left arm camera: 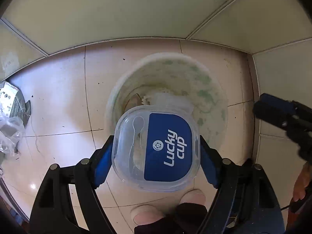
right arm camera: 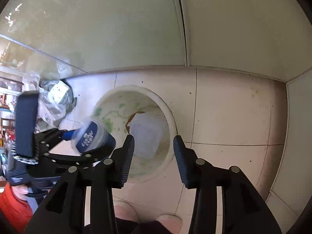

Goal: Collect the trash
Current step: 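Open both tools to drop the box and tray into the bin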

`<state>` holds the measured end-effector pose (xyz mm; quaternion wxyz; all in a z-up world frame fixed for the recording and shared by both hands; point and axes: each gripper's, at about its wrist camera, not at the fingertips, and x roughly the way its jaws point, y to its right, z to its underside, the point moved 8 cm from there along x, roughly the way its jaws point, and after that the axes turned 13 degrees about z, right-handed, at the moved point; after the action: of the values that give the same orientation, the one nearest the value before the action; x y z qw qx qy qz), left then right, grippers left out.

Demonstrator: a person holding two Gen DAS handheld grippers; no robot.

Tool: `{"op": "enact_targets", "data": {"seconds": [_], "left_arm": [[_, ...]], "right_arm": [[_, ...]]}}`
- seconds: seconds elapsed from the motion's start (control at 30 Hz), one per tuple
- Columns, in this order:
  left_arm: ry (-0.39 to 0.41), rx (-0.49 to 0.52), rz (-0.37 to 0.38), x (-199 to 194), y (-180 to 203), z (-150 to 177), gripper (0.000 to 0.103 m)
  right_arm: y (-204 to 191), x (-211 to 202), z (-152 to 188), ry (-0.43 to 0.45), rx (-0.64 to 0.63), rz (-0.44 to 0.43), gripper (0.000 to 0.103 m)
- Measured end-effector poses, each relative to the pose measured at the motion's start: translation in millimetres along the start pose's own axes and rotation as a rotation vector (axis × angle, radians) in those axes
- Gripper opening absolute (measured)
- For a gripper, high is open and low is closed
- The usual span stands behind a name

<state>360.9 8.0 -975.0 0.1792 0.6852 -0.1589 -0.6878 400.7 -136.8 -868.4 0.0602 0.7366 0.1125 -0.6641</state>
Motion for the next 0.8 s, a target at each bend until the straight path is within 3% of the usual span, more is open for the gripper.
{"op": "enact_targets", "data": {"seconds": [0.2, 0.53, 0.67, 0.8], "left_arm": [[0.022, 0.063, -0.028, -12, 18, 4, 0.079], [0.114, 0.143, -0.074, -55, 54, 8, 0.08], [0.087, 0.091, -0.07, -70, 60, 7, 0.079], [0.14, 0.048, -0.071, -125, 79, 8, 0.079]], "right_arm": [[-1, -34, -2, 0.058, 0.01, -0.019, 0.039], [-15, -88, -3, 0.076, 0.03, -0.063, 0.04], [-9, -118, -3, 0.083, 0.04, -0.05, 0.04], [-6, -159, -3, 0.077, 0.057, -0.036, 0.04]]}}
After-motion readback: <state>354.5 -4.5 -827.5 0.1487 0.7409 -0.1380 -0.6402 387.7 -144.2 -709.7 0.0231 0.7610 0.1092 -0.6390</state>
